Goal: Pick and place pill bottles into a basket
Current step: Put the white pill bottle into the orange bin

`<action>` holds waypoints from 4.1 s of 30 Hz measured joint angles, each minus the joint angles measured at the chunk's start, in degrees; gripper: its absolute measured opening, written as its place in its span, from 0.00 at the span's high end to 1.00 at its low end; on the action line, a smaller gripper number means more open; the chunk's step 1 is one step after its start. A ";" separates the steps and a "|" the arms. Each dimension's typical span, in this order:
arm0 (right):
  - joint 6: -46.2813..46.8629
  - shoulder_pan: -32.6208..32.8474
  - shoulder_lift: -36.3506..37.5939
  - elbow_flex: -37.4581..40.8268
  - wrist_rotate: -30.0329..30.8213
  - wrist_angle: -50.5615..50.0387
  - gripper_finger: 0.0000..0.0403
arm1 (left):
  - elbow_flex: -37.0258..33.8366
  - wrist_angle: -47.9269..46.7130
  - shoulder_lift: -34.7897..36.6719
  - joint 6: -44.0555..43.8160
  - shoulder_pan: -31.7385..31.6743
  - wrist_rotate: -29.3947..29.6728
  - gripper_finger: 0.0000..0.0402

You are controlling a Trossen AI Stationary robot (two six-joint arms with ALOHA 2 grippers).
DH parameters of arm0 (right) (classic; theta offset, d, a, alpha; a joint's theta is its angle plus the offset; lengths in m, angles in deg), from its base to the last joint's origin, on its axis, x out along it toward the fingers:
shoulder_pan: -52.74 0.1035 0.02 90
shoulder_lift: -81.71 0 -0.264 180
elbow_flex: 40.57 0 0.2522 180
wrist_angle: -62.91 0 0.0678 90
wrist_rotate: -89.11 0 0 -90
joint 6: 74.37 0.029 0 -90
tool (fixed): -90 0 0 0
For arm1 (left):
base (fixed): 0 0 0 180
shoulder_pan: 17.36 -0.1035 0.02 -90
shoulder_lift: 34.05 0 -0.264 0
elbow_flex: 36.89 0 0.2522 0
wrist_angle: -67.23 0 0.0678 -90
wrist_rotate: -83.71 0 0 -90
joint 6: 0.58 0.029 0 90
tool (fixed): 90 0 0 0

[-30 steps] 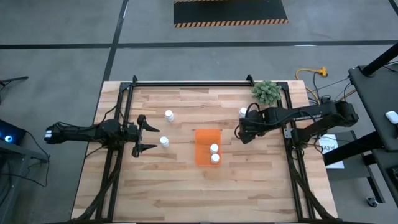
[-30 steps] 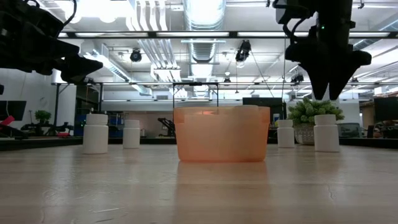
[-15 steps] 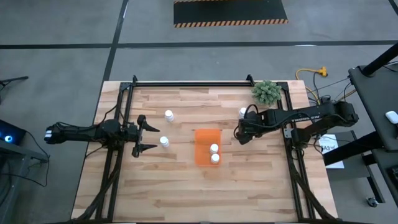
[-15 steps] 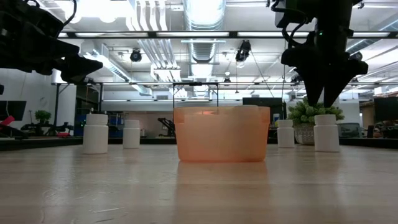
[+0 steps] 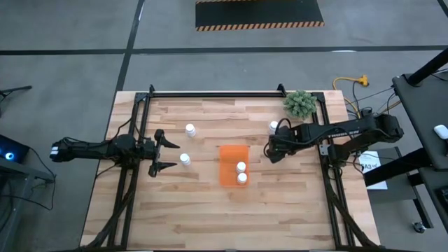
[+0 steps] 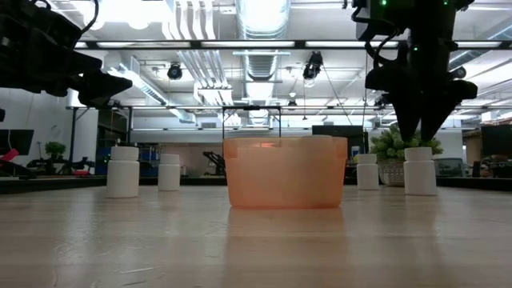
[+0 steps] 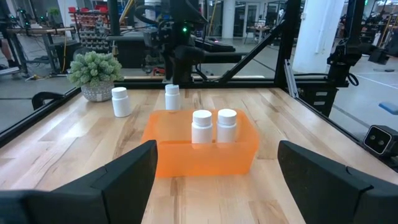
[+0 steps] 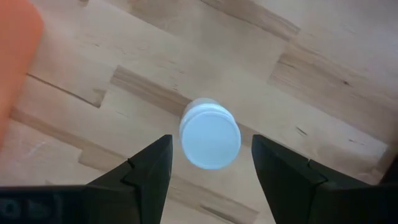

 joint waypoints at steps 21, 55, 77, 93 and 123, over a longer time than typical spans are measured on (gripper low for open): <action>-0.10 0.00 0.00 5.27 -0.06 5.88 0.48 | 0.00 -0.01 0.00 -0.01 0.01 0.00 0.22; -13.70 0.00 0.00 1.05 -1.83 7.30 0.63 | 0.00 -0.01 0.00 -0.01 0.00 0.00 0.22; -24.60 0.02 0.00 -8.79 -4.95 6.53 0.63 | 0.00 -0.01 0.00 0.00 0.00 0.00 0.22; -33.94 0.04 -2.61 -18.42 -5.03 4.25 0.63 | -0.01 0.01 -0.02 -0.01 0.00 0.00 0.22; -54.06 0.13 -24.39 -36.67 -4.50 0.82 0.63 | 0.00 -0.01 -0.26 -0.01 0.02 0.00 0.22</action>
